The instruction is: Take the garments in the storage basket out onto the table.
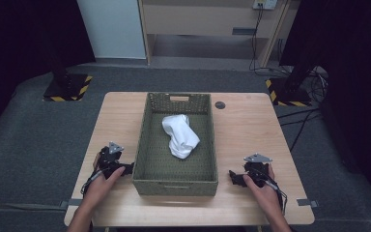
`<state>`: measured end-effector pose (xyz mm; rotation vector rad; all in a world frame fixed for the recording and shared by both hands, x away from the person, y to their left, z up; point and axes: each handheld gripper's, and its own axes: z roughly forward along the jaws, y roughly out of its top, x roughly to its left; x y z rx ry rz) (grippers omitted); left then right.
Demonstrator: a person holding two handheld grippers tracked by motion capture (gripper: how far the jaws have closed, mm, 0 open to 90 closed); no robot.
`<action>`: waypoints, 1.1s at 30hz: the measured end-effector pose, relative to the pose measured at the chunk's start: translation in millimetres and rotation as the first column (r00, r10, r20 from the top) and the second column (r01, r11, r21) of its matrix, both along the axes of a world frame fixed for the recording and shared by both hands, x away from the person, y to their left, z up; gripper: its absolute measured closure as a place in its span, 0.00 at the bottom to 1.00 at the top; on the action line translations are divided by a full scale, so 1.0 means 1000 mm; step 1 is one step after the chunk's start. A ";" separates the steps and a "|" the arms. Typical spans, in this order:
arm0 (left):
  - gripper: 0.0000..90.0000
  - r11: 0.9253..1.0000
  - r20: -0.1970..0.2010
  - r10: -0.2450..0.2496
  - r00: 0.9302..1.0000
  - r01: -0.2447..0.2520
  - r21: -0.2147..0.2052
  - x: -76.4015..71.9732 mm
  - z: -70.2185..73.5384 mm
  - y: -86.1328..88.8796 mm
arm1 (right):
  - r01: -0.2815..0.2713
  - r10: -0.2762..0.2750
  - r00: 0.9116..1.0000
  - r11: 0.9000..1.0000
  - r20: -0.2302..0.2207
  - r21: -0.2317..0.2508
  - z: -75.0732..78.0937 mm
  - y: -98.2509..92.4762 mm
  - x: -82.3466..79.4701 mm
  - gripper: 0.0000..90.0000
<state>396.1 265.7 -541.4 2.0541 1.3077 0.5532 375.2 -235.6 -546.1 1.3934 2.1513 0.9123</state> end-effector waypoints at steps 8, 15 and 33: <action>0.00 1.000 0.000 0.002 1.000 -0.002 0.000 0.000 0.000 0.000 | 0.000 0.000 1.000 1.000 -0.001 0.000 0.000 0.000 0.000 0.00; 0.00 1.000 0.000 0.008 1.000 -0.008 0.000 0.000 0.000 -0.001 | -0.002 0.002 1.000 1.000 0.000 0.000 0.000 0.000 0.000 0.00; 0.00 1.000 0.000 0.008 1.000 -0.008 0.000 0.000 0.000 -0.002 | 0.016 -0.016 1.000 1.000 0.001 0.026 0.005 -0.005 0.000 0.03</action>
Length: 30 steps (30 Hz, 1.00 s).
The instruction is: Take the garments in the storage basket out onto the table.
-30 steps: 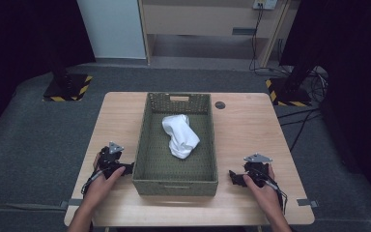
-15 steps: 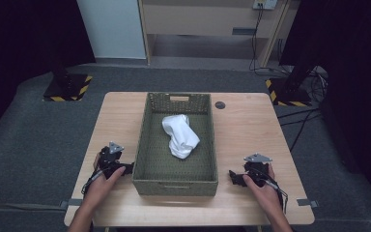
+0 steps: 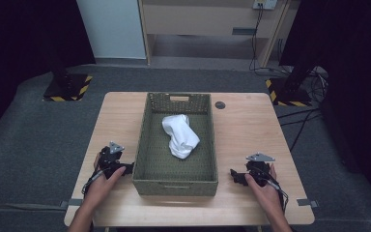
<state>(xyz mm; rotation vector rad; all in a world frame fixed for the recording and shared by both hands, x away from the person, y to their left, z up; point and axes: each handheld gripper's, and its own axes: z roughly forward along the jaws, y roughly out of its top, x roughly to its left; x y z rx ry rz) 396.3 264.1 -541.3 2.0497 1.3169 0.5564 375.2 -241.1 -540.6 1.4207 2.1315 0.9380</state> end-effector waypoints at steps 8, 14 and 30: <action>0.00 1.000 0.000 0.000 1.000 0.000 0.000 0.000 0.000 0.000 | -0.009 0.008 1.000 1.000 0.013 0.019 0.009 -0.001 -0.004 0.03; 0.00 1.000 0.000 0.000 1.000 0.000 0.000 0.000 0.000 0.000 | -0.029 0.029 0.999 0.999 0.016 0.030 0.018 0.000 -0.008 0.03; 0.00 1.000 0.000 0.001 1.000 -0.001 0.000 0.000 0.000 0.000 | -0.026 0.025 0.999 0.999 0.026 0.043 0.043 -0.002 -0.010 0.03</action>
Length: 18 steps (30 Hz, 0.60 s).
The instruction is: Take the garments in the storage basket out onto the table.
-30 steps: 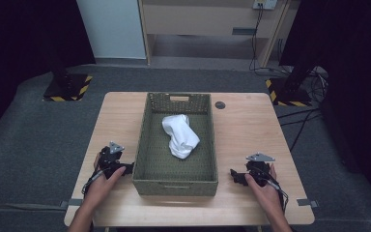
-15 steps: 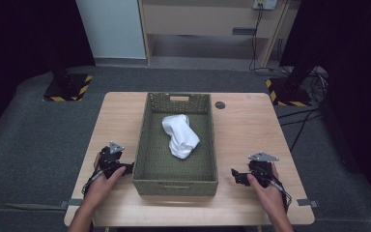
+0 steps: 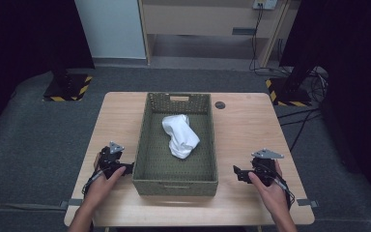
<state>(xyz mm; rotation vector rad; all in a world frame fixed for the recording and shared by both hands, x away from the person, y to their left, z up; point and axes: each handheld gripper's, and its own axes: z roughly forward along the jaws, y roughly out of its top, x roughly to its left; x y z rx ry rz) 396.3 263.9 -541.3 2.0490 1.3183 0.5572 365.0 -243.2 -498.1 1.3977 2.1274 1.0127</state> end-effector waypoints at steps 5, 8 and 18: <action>0.00 1.000 0.000 0.001 1.000 -0.001 0.000 0.000 0.000 0.000 | -0.022 0.022 1.000 1.000 0.010 -0.011 0.013 0.006 0.000 0.03; 0.00 1.000 0.000 0.001 1.000 -0.001 0.000 0.000 0.000 0.000 | -0.031 0.032 0.999 0.999 0.033 -0.035 0.023 0.010 0.000 0.03; 0.00 1.000 0.000 -0.002 1.000 0.002 0.000 0.000 0.000 0.000 | -0.064 0.066 0.994 0.997 0.082 -0.035 0.050 0.017 -0.001 0.02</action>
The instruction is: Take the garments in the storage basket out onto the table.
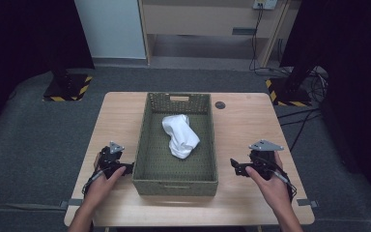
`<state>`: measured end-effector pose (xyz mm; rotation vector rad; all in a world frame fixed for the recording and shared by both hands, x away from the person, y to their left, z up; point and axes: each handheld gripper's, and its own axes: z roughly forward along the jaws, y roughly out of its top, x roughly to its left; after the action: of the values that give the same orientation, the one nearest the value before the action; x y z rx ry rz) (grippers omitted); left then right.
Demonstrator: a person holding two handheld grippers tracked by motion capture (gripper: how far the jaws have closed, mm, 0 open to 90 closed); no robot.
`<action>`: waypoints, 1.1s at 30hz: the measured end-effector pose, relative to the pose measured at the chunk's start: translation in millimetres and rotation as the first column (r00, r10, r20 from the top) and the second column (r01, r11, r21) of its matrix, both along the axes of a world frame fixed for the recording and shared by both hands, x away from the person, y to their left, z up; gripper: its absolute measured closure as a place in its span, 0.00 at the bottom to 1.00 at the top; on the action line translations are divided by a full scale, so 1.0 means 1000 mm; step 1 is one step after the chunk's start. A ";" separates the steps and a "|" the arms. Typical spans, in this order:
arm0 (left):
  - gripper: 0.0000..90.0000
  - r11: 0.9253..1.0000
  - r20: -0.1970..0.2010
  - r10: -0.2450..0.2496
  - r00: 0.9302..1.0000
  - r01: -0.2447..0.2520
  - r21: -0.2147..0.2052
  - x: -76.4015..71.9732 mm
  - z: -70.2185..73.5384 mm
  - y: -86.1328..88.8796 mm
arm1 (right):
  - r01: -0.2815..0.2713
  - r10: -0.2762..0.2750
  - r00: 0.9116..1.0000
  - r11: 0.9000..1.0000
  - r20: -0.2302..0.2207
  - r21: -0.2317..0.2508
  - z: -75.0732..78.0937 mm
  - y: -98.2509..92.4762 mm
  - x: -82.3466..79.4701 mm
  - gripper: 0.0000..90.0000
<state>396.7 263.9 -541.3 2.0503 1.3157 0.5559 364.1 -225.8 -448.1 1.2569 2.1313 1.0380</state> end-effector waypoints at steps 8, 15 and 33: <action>0.00 1.000 0.000 0.000 1.000 0.000 0.000 0.000 0.000 0.000 | -0.001 0.000 1.000 1.000 0.021 0.009 0.017 0.003 0.009 0.03; 0.00 1.000 0.000 -0.001 1.000 0.001 0.000 0.000 0.000 0.000 | -0.014 0.014 1.000 1.000 0.016 -0.001 0.024 0.002 0.016 0.03; 0.00 1.000 0.000 -0.001 1.000 0.001 0.000 0.000 0.000 0.000 | -0.041 0.042 0.999 0.998 0.030 -0.043 0.050 0.016 0.032 0.03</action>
<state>396.7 263.9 -541.3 2.0509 1.3150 0.5556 395.9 -209.5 -397.9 1.1736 2.1531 1.0171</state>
